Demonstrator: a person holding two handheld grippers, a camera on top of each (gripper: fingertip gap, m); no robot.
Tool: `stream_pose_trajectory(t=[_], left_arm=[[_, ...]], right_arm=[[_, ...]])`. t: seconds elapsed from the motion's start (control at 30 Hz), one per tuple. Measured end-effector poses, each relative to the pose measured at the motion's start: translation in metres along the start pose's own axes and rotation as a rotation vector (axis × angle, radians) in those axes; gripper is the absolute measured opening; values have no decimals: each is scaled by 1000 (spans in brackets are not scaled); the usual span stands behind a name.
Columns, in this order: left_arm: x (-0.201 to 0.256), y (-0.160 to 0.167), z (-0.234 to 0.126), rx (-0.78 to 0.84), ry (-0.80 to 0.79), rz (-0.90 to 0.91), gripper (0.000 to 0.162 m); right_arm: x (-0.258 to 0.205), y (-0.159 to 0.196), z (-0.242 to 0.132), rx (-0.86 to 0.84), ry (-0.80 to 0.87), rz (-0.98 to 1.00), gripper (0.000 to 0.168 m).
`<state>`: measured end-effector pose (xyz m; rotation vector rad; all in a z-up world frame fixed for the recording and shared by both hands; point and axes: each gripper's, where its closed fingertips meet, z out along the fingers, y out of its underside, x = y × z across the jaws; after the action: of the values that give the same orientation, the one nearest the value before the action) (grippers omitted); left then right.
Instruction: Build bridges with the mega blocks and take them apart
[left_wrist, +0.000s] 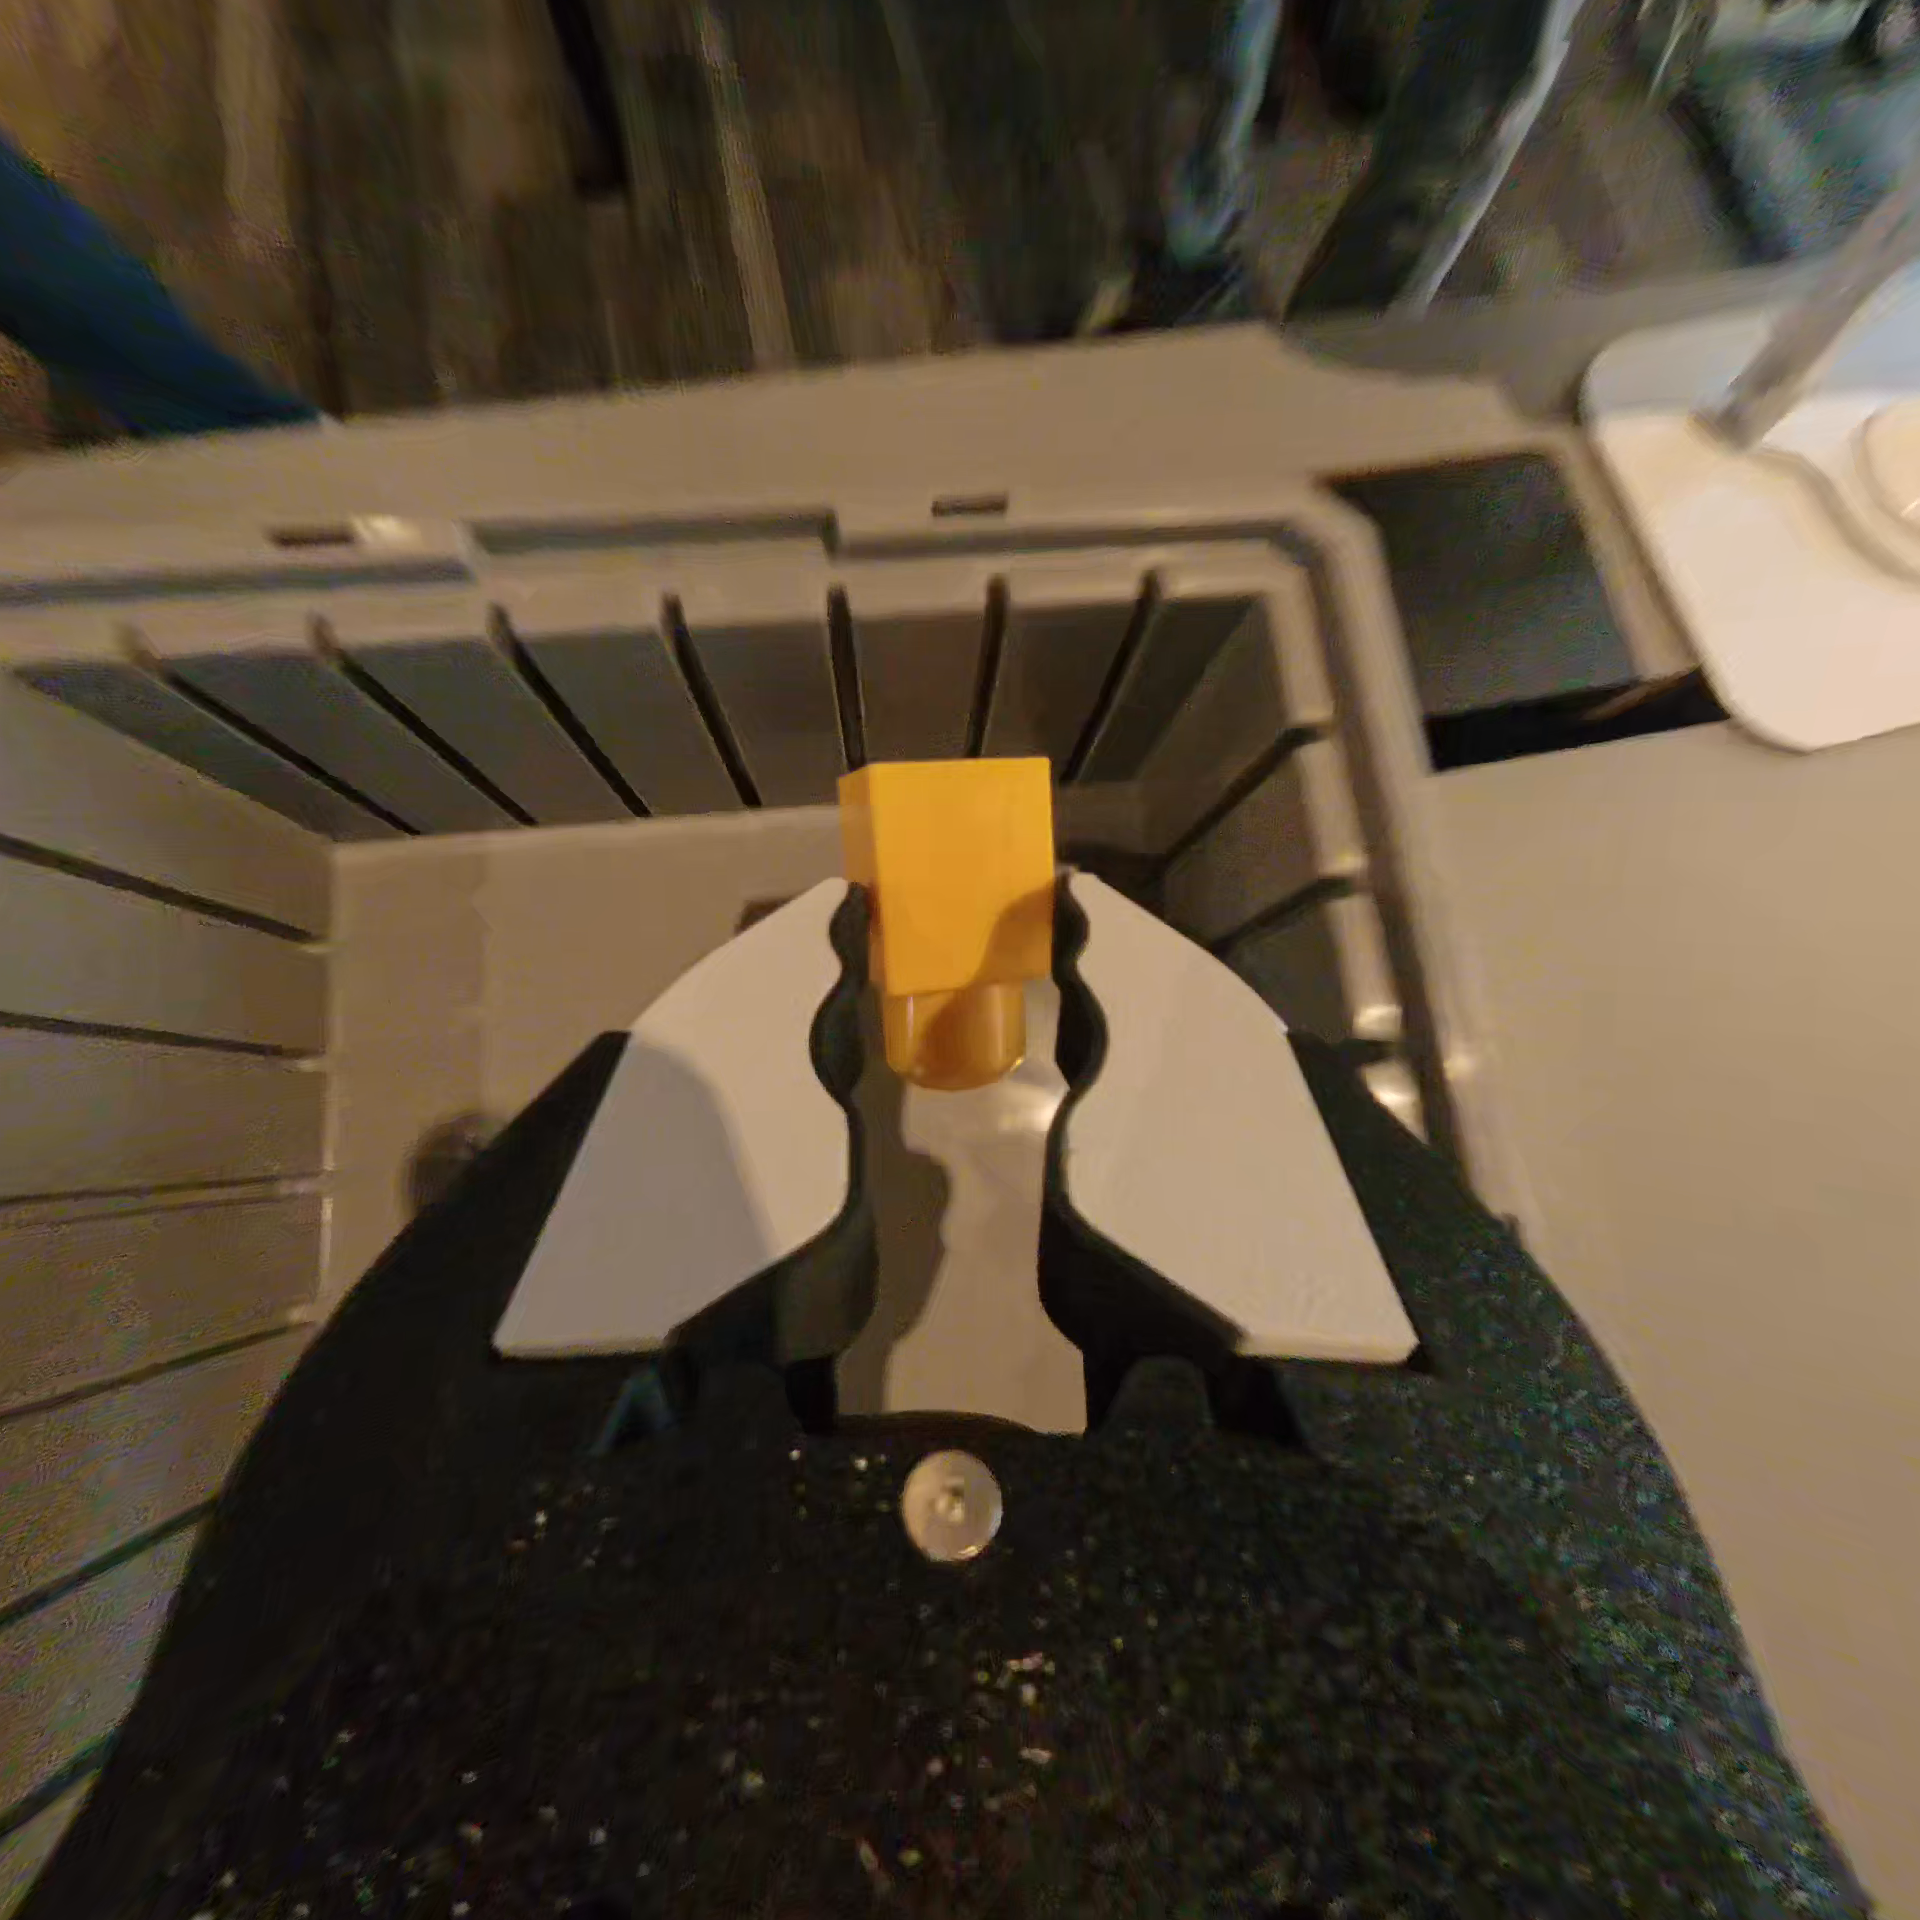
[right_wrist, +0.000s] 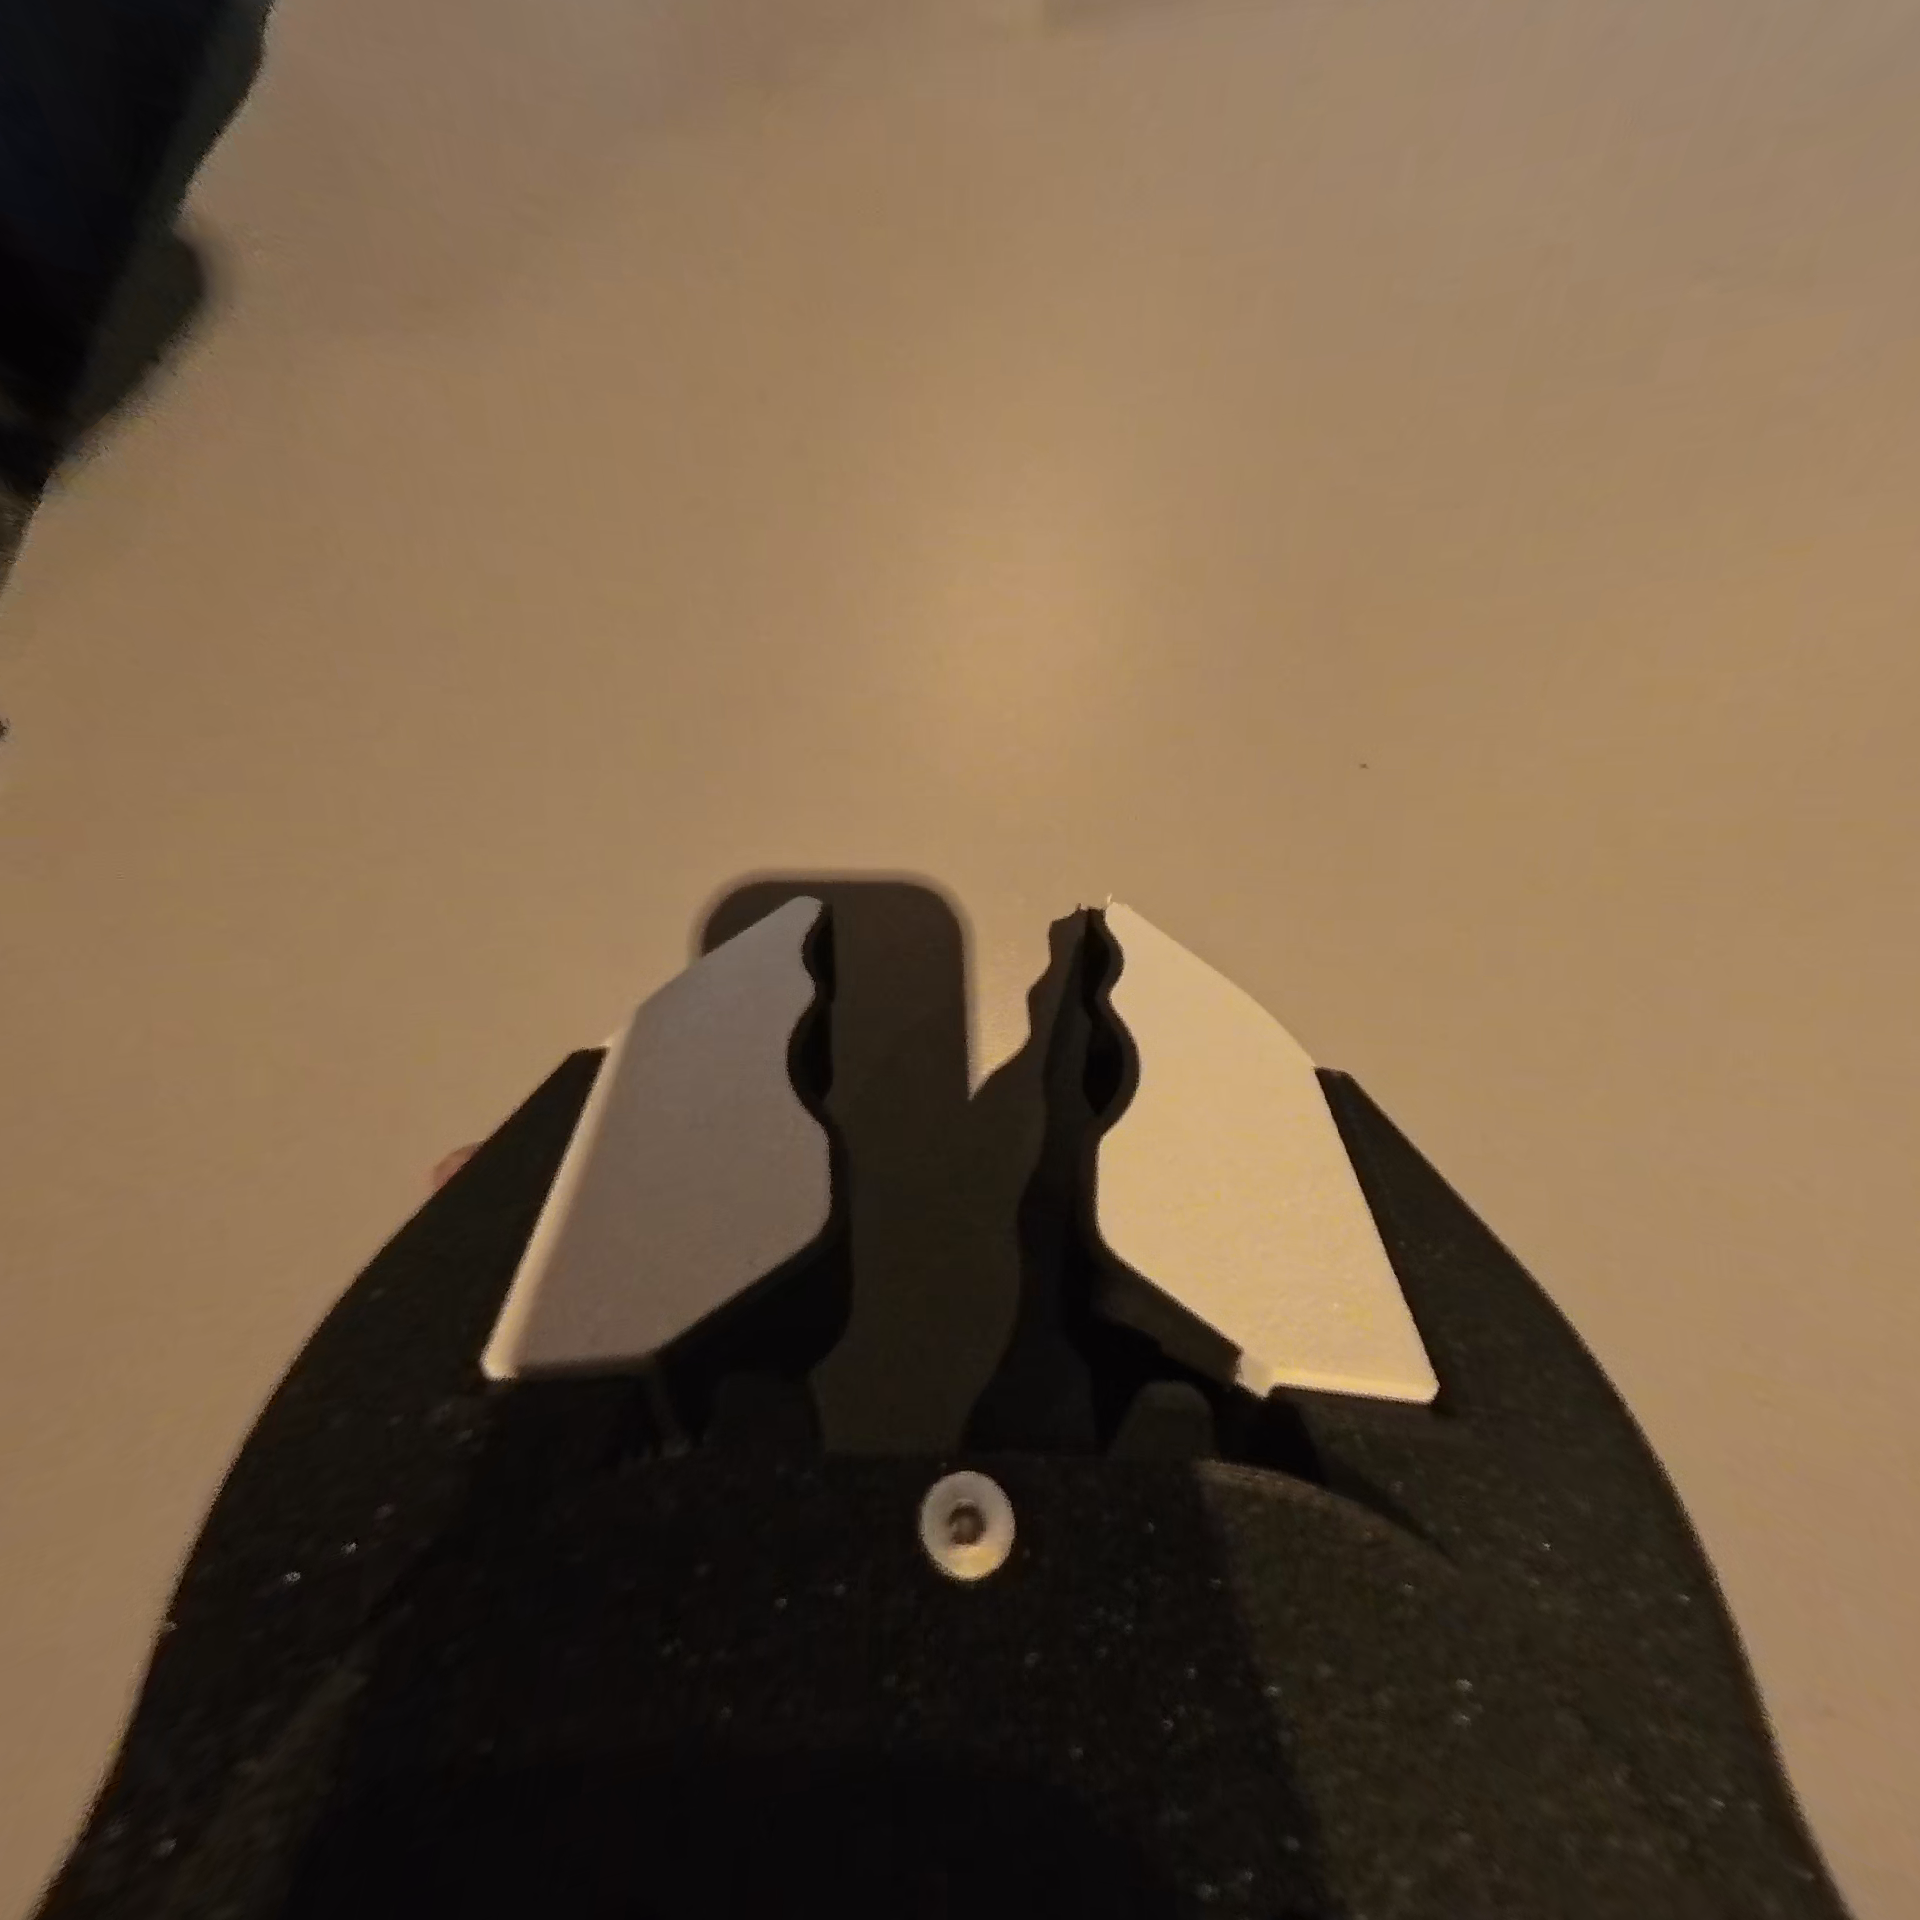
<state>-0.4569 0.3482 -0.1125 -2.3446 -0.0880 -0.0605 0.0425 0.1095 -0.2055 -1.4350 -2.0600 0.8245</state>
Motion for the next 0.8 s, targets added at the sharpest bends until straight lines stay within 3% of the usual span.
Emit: stream_pose_trajectory(t=[0.03, 0.17, 0.4, 0.67, 0.8], left_arm=[[7, -11, -15, 67, 2, 18, 33], [81, -43, -75, 279, 91, 180, 33], [327, -52, -129, 404, 506, 470, 33], [618, -33, -99, 283, 858, 629, 33], [711, -13, -56, 151, 863, 699, 33]], right_arm=[[0, 0, 0, 1, -1, -3, 46], [-1, -1, 2, -1, -13, -3, 46], [-2, -2, 3, -1, -17, -5, 46], [-2, -3, -2, 29, 25, -47, 51], [-8, -2, -7, 41, 36, -73, 55]])
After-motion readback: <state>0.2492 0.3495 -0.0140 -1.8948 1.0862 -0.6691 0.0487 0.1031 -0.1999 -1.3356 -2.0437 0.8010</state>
